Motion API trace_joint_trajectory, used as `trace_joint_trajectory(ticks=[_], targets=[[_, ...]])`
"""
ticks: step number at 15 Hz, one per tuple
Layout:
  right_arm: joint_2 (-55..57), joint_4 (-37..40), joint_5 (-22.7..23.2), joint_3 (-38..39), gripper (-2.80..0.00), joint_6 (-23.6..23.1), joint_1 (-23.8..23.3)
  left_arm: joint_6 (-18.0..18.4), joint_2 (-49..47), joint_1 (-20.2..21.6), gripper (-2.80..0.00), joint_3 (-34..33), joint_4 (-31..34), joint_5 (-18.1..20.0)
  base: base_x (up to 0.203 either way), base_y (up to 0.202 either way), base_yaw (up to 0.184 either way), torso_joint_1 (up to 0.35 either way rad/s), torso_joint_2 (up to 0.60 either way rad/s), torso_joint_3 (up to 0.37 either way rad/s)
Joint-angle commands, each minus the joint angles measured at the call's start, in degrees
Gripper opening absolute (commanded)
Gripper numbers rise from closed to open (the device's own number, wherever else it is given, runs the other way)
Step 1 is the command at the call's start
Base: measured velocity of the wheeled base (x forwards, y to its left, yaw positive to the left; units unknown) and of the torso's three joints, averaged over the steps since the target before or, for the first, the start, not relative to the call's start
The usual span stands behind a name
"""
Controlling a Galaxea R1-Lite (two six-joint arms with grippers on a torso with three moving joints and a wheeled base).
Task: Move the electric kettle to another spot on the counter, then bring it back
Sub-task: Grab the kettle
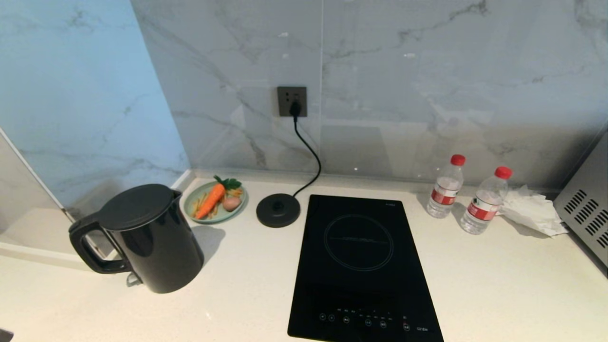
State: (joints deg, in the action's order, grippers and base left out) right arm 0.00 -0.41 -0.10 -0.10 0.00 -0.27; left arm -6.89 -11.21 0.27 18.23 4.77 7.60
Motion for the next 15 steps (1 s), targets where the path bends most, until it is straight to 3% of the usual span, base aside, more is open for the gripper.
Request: trace_joint_trajectory(ticks=[1,5,8,10,12,13,15], targets=[[0.00,-0.02,0.01,0.01,-2.80,-0.09,0.00,0.23,-11.44,0.11,-2.80,4.29,0.08,0.36,0.000,0.000,0.000,0.000,0.00,0.000],[0.00,-0.02,0.01,0.01,-2.80,0.00,0.00,1.31,-32.16,0.10,-2.80,9.99,-6.29,0.04,0.000,0.000,0.000,0.000,0.00,0.000],[0.00,-0.02,0.01,0.01,-2.80,-0.02,0.00,1.12,-46.52,-1.26,-2.80,12.52,-12.50,-3.12,0.000,0.000,0.000,0.000,0.00,0.000],[0.00,-0.02,0.01,0.01,-2.80,-0.05,0.00,-2.10,-53.47,-4.74,-2.80,13.03,-14.98,-8.78,0.000,0.000,0.000,0.000,0.00,0.000],[0.00,-0.02,0.01,0.01,-2.80,0.00,0.00,-5.35,-59.19,-6.71,-2.80,11.68,-21.39,-21.55,0.000,0.000,0.000,0.000,0.00,0.000],[0.00,-0.02,0.01,0.01,-2.80,0.00,0.00,-6.09,-60.51,-6.99,-2.80,9.28,-25.75,-25.85,0.000,0.000,0.000,0.000,0.00,0.000],[0.00,-0.02,0.01,0.01,-2.80,-0.09,0.00,-6.60,-60.60,-7.13,-2.80,3.42,-30.17,-27.54,0.000,0.000,0.000,0.000,0.00,0.000]])
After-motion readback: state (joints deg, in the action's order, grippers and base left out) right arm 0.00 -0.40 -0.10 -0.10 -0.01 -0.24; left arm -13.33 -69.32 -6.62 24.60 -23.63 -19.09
